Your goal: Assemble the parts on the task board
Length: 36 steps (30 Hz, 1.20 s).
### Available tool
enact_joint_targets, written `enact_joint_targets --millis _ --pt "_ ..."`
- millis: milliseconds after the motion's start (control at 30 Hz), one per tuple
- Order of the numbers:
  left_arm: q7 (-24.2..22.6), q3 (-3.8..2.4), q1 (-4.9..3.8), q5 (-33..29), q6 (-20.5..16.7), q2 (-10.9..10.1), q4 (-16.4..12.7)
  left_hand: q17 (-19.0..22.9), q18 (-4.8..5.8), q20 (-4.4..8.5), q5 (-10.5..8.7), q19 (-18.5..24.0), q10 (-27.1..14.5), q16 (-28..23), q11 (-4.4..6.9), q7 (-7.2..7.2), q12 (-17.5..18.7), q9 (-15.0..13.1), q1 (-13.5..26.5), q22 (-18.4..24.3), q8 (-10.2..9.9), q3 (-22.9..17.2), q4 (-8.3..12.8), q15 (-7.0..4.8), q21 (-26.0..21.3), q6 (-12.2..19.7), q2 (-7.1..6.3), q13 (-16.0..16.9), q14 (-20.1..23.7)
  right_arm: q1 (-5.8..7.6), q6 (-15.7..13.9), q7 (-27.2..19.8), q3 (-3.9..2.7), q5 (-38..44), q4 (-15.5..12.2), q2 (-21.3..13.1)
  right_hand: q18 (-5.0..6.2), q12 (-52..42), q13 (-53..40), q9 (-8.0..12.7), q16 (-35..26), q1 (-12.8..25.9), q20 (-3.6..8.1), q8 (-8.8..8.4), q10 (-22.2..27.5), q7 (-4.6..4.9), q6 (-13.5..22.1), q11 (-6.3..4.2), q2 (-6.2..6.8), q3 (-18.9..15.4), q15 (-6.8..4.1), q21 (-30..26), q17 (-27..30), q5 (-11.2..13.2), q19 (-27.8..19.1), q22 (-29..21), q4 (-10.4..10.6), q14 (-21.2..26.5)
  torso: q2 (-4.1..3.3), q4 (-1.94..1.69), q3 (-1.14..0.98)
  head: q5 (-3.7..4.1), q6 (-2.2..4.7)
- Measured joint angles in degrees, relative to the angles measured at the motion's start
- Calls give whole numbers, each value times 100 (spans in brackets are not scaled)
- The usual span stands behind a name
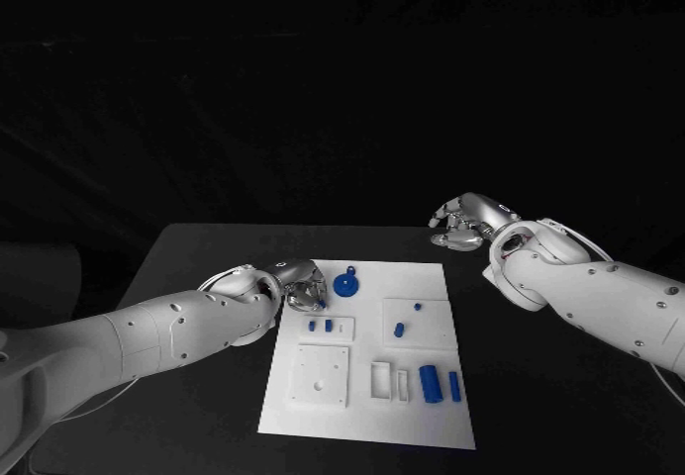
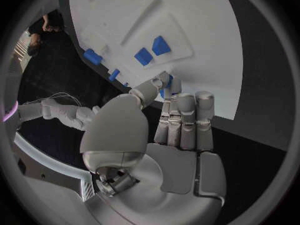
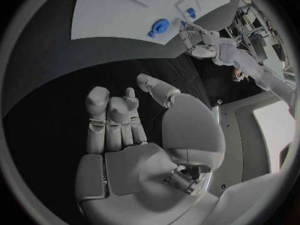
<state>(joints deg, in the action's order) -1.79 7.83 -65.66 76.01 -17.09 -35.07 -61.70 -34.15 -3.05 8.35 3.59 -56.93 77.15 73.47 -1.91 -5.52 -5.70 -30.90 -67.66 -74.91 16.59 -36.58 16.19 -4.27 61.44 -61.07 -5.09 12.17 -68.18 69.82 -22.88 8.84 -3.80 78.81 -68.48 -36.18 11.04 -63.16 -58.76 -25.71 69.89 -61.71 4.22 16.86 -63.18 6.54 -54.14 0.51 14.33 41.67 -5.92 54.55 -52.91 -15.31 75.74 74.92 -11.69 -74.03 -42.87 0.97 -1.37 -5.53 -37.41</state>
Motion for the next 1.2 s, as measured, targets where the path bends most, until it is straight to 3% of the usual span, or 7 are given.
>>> enact_joint_targets --millis 867,1200 --pt "64 15 13 46 46 115 66 4 -3 -6 -11 14 14 0 -14 15 0 2 12 -3 11 -4 -4 1 0 -9 -7 -1 1 0 0 0 0 3 -3 5 1 -22 5 0 1 0 -4 0 0 -9 -1 0 0 0 1 -21 -4 0 -2 -1 0 1 -2 4 -7 7 -9" --pt "256 20 11 325 33 114 -84 10 -1 4 12 2 15 0 -15 17 0 0 19 -3 0 -5 -5 1 0 -5 5 12 1 0 0 0 0 4 -5 3 1 -23 4 0 1 0 -14 0 0 -21 5 0 0 0 1 -21 -3 0 -9 -1 0 1 -1 3 -7 14 -16"
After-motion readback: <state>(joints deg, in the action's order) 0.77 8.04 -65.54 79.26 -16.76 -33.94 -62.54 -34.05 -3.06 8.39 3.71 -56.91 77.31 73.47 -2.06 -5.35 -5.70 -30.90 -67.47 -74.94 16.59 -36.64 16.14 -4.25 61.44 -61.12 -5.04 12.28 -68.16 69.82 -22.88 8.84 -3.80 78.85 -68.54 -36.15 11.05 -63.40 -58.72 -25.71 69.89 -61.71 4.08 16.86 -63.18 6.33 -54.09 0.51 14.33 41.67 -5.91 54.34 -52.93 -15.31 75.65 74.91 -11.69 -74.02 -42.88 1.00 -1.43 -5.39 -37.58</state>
